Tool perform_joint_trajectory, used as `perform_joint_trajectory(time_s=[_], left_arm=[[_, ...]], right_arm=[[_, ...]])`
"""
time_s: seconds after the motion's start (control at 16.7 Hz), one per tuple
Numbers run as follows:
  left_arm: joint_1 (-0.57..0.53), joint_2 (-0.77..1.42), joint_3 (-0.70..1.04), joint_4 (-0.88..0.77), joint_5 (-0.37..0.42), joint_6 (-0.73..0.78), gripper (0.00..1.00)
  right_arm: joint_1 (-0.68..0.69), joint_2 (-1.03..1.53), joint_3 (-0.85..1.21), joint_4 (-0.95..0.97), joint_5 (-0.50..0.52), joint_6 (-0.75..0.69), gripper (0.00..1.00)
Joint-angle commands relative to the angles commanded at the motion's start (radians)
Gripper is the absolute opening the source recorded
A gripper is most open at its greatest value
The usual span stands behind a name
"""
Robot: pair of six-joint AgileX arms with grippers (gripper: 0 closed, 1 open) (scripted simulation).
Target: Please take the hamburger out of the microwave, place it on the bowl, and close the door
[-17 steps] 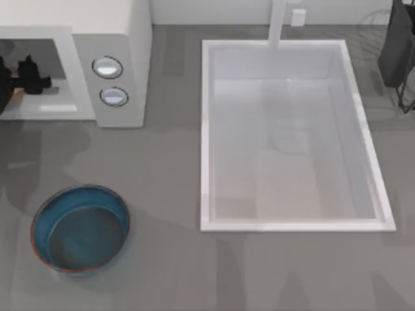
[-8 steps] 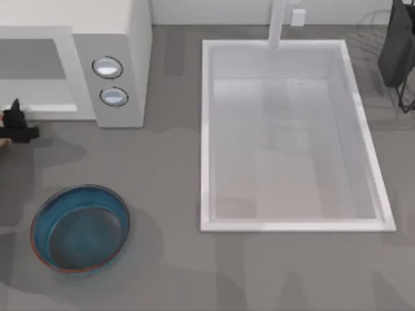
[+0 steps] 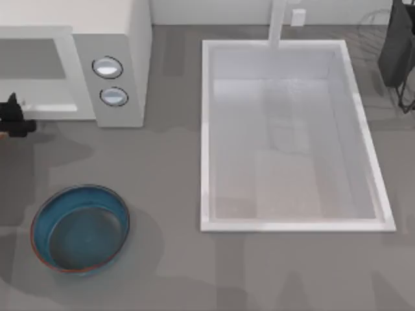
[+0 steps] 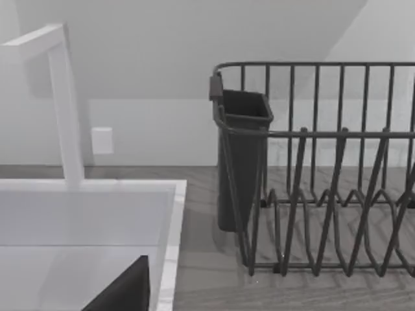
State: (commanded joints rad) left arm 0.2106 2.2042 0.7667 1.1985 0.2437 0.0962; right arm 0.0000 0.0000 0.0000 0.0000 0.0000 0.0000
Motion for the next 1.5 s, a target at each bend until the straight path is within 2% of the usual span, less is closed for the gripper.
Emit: perform_joint_trajectory(time_s=[0.48,0.96,1.2,1.5], left_arm=[[0.001,-0.295,0.013,-0.314,-0.004,0.001,0.0],[-0.006,-0.325,0.015,-0.352,-0.012,-0.006,0.0],[-0.09,-0.333,0.042,-0.473,-0.115,-0.147,0.0],[-0.294,-0.35,0.101,-0.784,-0.361,-0.504,0.0]], right_arm=[[0.0,0.0,0.0,0.0,0.0,0.0,1.0],[0.0,0.0,0.0,0.0,0.0,0.0,1.0],[0.0,0.0,0.0,0.0,0.0,0.0,1.0],[0.0,0.0,0.0,0.0,0.0,0.0,1.0]])
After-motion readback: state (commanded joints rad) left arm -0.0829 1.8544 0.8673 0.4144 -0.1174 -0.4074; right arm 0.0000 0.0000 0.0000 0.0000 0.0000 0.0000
